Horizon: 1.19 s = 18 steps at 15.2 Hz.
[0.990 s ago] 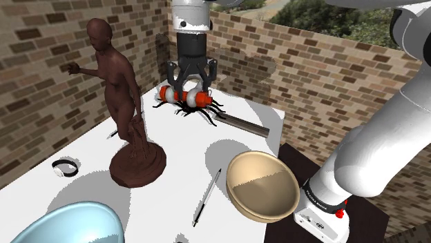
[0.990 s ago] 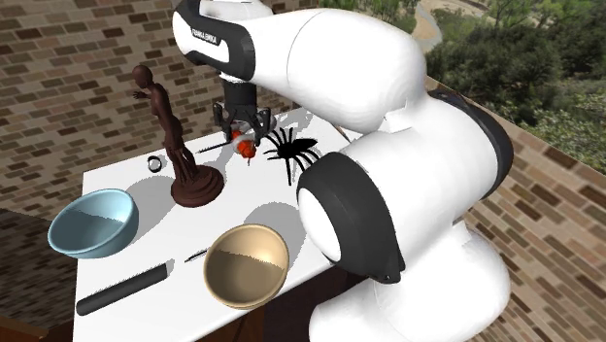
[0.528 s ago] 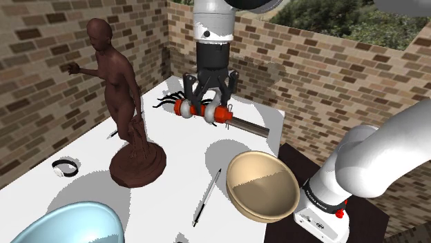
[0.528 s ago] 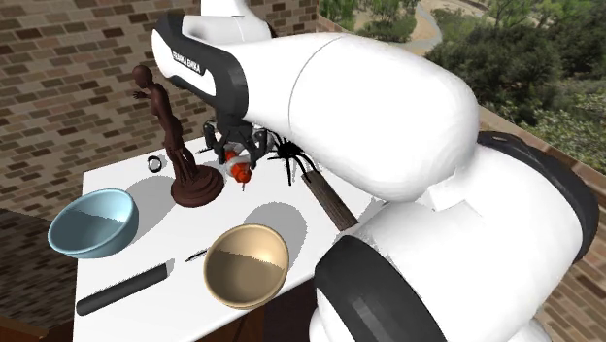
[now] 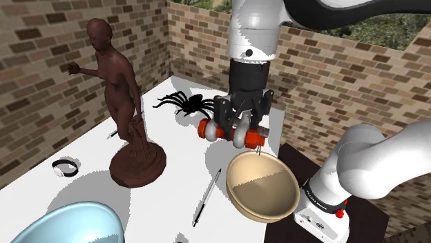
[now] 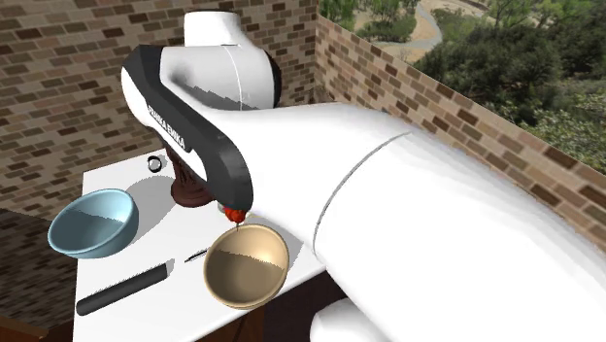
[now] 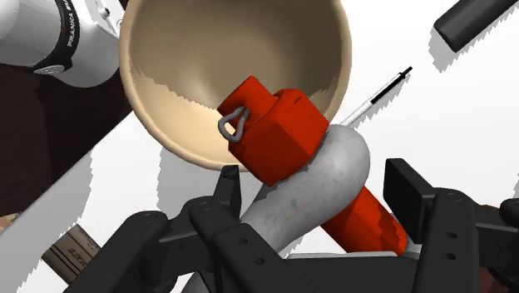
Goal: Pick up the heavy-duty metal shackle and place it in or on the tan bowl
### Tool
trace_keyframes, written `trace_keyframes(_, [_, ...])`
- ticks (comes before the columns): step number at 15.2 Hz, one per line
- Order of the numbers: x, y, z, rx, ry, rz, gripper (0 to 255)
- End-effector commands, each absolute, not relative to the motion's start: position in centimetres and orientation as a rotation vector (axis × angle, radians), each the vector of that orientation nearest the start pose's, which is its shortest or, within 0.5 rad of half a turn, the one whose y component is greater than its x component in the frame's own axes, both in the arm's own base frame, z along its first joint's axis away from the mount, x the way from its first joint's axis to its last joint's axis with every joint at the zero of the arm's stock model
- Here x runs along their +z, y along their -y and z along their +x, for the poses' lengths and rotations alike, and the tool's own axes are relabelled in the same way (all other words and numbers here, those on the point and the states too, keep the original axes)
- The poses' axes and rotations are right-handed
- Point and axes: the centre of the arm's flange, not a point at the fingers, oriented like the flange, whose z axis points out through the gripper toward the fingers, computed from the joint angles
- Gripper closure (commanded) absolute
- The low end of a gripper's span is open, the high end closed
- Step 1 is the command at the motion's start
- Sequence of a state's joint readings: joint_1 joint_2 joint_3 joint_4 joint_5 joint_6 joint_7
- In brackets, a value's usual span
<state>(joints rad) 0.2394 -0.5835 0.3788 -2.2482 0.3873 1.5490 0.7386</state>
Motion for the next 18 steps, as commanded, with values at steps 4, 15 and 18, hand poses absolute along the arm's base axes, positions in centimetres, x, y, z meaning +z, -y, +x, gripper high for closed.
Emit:
trace_keyframes(4, [55.7,-27.0,20.1,0.345,-0.328,-3.046,255])
trace_keyframes(15, [52.6,-27.0,14.0,0.345,-0.328,-3.046,255])
trace_keyframes(18, [51.0,-27.0,14.0,0.345,-0.328,-3.046,255])
